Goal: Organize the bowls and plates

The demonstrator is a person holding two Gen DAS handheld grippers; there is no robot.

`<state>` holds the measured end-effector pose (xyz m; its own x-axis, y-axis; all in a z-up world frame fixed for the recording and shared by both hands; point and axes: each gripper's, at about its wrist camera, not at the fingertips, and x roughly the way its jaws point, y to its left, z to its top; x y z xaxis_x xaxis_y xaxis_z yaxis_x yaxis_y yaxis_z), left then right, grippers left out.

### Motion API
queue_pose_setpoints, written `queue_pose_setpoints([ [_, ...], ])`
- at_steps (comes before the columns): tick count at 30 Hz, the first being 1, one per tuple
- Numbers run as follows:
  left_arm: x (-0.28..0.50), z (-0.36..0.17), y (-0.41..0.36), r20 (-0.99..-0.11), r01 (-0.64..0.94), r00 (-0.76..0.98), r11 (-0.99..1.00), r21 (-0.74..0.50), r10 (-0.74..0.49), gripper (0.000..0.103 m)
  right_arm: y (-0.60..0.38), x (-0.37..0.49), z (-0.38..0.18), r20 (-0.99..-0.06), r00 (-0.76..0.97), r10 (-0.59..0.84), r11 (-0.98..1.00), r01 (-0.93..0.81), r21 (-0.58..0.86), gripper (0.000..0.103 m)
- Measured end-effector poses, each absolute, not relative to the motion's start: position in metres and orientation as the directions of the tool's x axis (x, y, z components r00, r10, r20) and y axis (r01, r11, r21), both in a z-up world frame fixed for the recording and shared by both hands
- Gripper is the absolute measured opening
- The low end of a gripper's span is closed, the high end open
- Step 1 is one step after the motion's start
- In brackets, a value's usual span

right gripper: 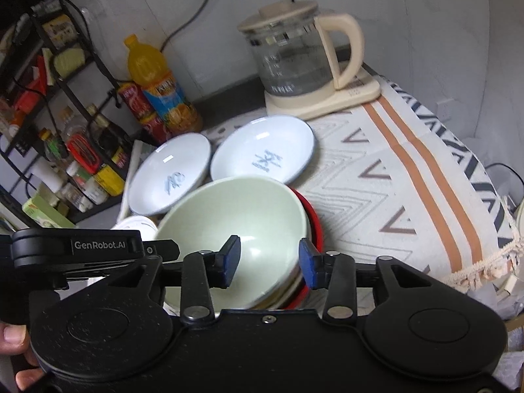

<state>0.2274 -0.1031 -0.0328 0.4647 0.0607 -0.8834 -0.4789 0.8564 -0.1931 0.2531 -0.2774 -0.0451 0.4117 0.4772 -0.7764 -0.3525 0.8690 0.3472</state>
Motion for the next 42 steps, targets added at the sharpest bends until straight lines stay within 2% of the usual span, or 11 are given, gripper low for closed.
queue_pose_setpoints([
  [2, 0.225, -0.027, -0.1, -0.876, -0.486, 0.477, 0.854, -0.186, 0.08, 0.052, -0.276, 0.252, -0.041, -0.765, 0.421, 0.487, 0.863, -0.368, 0.347, 0.047],
  [4, 0.221, -0.021, -0.097, -0.869, -0.5, 0.48, 0.852, -0.156, 0.123, 0.068, -0.273, 0.25, -0.04, -0.757, 0.427, 0.495, 0.858, -0.378, 0.348, 0.051],
  [7, 0.212, -0.014, -0.089, -0.855, -0.51, 0.496, 0.847, -0.147, 0.15, 0.082, -0.267, 0.248, -0.038, -0.749, 0.428, 0.506, 0.85, -0.395, 0.348, 0.062],
  [9, 0.205, -0.011, -0.083, -0.851, -0.522, 0.501, 0.839, -0.154, 0.156, 0.085, -0.262, 0.246, -0.036, -0.743, 0.428, 0.515, 0.843, -0.408, 0.35, 0.082],
  [11, 0.199, -0.01, -0.076, -0.85, -0.538, 0.5, 0.829, -0.154, 0.166, 0.086, -0.258, 0.244, -0.034, -0.73, 0.431, 0.531, 0.833, -0.422, 0.357, 0.088],
  [17, 0.178, -0.01, -0.053, -0.851, -0.6, 0.485, 0.784, -0.157, 0.201, 0.087, -0.238, 0.244, -0.029, -0.72, 0.41, 0.561, 0.807, -0.463, 0.366, 0.093],
  [28, 0.15, -0.009, -0.012, -0.851, -0.667, 0.467, 0.728, -0.16, 0.241, 0.087, -0.194, 0.243, -0.027, -0.719, 0.37, 0.588, 0.776, -0.509, 0.373, 0.094],
  [42, 0.153, -0.02, 0.054, -0.868, -0.648, 0.453, 0.744, -0.163, 0.204, 0.087, -0.13, 0.249, -0.027, -0.753, 0.371, 0.543, 0.8, -0.5, 0.331, 0.094],
])
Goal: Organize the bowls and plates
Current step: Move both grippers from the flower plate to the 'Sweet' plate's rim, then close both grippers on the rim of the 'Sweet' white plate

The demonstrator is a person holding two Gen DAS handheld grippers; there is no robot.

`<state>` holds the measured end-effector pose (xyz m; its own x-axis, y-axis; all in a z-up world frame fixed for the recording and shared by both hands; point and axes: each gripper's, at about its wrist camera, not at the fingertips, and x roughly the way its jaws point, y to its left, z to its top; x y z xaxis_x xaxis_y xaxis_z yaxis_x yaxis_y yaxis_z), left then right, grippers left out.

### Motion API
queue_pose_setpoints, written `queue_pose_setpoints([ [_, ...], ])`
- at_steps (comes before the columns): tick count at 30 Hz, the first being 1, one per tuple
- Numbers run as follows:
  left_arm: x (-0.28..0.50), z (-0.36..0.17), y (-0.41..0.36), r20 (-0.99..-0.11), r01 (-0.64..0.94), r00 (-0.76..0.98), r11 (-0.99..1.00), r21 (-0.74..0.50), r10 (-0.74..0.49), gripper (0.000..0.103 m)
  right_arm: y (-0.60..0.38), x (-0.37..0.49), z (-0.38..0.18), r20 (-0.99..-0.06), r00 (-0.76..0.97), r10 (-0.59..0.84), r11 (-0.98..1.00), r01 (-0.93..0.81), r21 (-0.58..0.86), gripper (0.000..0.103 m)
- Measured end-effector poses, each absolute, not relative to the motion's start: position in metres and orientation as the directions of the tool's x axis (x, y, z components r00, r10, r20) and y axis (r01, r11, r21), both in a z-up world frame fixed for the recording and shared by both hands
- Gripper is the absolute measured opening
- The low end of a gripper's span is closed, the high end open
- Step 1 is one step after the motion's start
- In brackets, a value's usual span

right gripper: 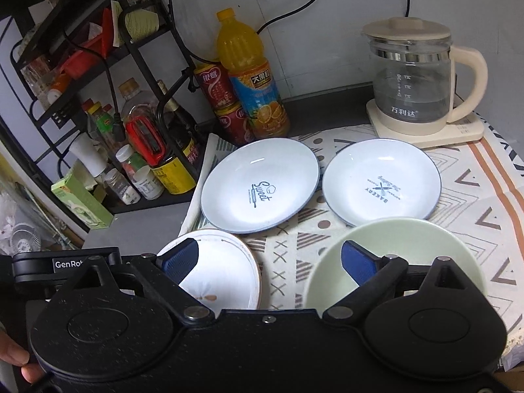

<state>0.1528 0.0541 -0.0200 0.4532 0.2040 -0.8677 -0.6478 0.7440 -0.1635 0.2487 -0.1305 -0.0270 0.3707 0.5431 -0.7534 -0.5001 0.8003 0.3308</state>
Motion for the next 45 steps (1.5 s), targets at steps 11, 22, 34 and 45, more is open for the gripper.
queue_pose_setpoints([
  [11, 0.175, -0.027, 0.104, -0.865, -0.616, 0.476, 0.761, -0.203, 0.155, 0.087, -0.093, 0.261, -0.032, -0.778, 0.406, 0.48, 0.849, -0.438, 0.295, 0.09],
  [22, 0.202, -0.034, 0.14, -0.857, -0.53, 0.509, 0.812, -0.243, 0.076, 0.08, -0.063, 0.279, -0.048, -0.803, 0.436, 0.406, 0.902, -0.334, 0.274, 0.085],
  [34, 0.242, -0.07, 0.165, -0.859, -0.458, 0.511, 0.837, -0.3, -0.029, 0.066, -0.045, 0.299, -0.083, -0.849, 0.428, 0.309, 0.946, -0.233, 0.227, 0.077],
  [45, 0.275, -0.113, 0.175, -0.886, -0.416, 0.456, 0.862, -0.29, -0.078, 0.055, -0.028, 0.323, -0.128, -0.917, 0.313, 0.249, 0.965, -0.158, 0.209, 0.069],
])
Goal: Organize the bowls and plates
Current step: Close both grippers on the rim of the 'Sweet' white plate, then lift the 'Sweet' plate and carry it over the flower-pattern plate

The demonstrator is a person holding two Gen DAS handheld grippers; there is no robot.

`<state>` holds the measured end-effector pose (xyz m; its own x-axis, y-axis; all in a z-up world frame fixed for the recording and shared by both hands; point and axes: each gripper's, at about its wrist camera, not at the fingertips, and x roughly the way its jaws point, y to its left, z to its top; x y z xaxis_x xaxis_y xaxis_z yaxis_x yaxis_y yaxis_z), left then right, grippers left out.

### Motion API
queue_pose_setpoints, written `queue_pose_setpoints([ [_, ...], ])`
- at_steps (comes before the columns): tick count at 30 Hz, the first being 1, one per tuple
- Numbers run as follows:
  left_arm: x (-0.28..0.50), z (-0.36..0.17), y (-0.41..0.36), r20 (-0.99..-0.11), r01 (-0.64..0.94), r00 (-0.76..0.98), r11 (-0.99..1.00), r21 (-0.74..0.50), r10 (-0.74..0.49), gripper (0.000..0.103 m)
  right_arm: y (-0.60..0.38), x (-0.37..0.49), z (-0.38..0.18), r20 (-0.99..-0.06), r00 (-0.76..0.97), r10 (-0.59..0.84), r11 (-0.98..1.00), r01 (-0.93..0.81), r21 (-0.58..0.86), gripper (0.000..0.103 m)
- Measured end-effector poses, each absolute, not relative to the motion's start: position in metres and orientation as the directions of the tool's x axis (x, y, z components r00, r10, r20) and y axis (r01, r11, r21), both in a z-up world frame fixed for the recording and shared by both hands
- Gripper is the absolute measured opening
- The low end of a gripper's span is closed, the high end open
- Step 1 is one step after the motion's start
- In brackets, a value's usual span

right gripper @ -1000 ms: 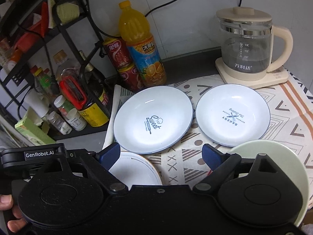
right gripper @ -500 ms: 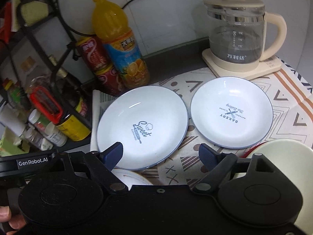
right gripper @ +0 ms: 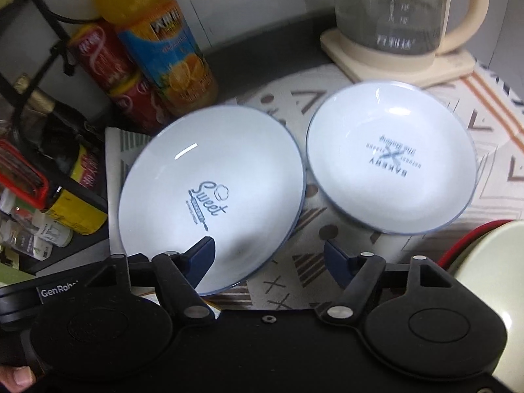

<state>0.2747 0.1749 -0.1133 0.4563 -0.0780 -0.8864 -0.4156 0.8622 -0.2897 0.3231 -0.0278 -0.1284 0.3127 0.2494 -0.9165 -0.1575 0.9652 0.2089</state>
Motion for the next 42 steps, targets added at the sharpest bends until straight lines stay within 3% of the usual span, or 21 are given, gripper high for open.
queue_pose_setpoints([
  [5, 0.286, -0.132, 0.178, -0.898, -0.4, 0.425, 0.867, -0.298, -0.112, 0.049, -0.02, 0.329, -0.147, -0.932, 0.269, 0.244, 0.967, -0.136, 0.214, 0.063],
  [11, 0.297, -0.146, 0.181, -0.901, -0.381, 0.407, 0.868, -0.317, -0.15, 0.036, -0.017, 0.335, -0.169, -0.943, 0.219, 0.249, 0.967, -0.115, 0.228, 0.041],
  [23, 0.308, -0.153, 0.179, -0.883, -0.356, 0.439, 0.87, -0.342, -0.167, 0.034, -0.019, 0.344, -0.178, -0.915, 0.279, 0.292, 0.956, -0.093, 0.277, 0.039],
  [25, 0.307, -0.152, 0.18, -0.88, -0.352, 0.445, 0.871, -0.344, -0.167, 0.034, -0.021, 0.343, -0.178, -0.911, 0.291, 0.292, 0.956, -0.085, 0.279, 0.034],
  [26, 0.307, -0.152, 0.18, -0.879, -0.353, 0.447, 0.87, -0.344, -0.166, 0.034, -0.021, 0.342, -0.178, -0.913, 0.296, 0.281, 0.96, -0.083, 0.268, 0.024],
  [29, 0.306, -0.151, 0.181, -0.884, -0.364, 0.443, 0.871, -0.33, -0.15, 0.025, -0.027, 0.343, -0.178, -0.913, 0.297, 0.28, 0.96, -0.071, 0.271, 0.02],
  [32, 0.302, -0.15, 0.186, -0.88, -0.363, 0.444, 0.865, -0.347, -0.166, 0.021, -0.025, 0.338, -0.169, -0.906, 0.32, 0.277, 0.961, -0.1, 0.258, 0.017],
  [42, 0.28, -0.117, 0.18, -0.854, -0.344, 0.503, 0.876, -0.339, -0.133, 0.02, -0.035, 0.325, -0.132, -0.861, 0.392, 0.324, 0.945, -0.17, 0.278, 0.016],
])
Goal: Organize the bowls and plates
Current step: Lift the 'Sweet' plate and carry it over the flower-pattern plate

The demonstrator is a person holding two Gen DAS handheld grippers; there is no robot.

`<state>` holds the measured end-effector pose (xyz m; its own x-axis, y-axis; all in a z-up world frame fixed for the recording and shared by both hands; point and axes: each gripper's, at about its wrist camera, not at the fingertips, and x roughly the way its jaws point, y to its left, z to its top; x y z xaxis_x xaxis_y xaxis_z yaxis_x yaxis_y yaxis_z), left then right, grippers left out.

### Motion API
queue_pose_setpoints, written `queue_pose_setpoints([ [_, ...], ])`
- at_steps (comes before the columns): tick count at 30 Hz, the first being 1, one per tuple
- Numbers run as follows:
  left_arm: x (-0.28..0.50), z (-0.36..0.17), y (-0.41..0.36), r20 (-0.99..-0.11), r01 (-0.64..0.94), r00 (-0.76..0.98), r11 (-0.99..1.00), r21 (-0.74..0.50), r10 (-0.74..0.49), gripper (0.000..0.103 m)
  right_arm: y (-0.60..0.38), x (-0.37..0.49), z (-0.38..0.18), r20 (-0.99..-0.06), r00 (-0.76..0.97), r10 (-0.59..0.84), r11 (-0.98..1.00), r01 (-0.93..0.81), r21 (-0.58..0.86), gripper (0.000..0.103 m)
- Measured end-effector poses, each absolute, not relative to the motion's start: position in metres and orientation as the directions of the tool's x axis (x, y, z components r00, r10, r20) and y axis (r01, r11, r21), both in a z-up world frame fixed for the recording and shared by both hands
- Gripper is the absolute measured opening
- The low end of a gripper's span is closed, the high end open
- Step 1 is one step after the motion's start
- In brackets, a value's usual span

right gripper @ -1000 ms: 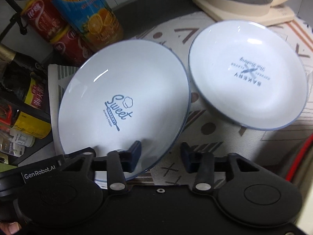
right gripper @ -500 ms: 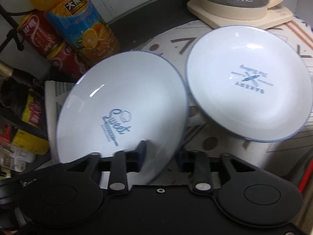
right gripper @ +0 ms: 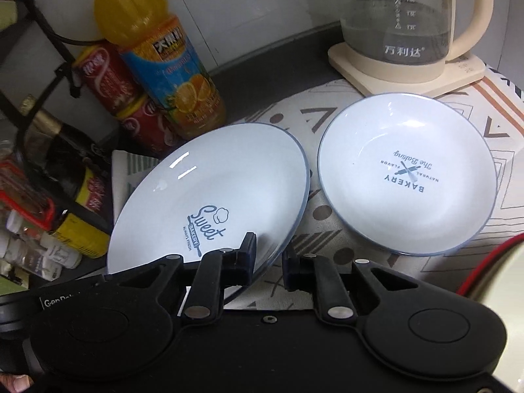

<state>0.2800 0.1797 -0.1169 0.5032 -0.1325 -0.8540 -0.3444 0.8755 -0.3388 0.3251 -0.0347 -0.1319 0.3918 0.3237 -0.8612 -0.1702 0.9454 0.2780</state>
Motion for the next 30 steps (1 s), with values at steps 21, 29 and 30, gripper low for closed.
queue_pose_setpoints([
  [21, 0.206, -0.063, 0.135, -0.818, -0.403, 0.573, 0.854, -0.329, -0.045, 0.02, -0.062, 0.264, -0.082, -0.8, 0.436, 0.413, 0.905, -0.294, 0.307, 0.016],
  [29, 0.177, -0.059, 0.126, -0.817, -0.428, 0.576, 0.845, -0.321, -0.019, 0.02, -0.066, 0.24, -0.078, -0.798, 0.423, 0.43, 0.894, -0.321, 0.312, 0.016],
  [30, 0.174, -0.059, 0.126, -0.817, -0.429, 0.576, 0.844, -0.321, -0.018, 0.02, -0.066, 0.237, -0.078, -0.799, 0.42, 0.43, 0.894, -0.323, 0.312, 0.016],
])
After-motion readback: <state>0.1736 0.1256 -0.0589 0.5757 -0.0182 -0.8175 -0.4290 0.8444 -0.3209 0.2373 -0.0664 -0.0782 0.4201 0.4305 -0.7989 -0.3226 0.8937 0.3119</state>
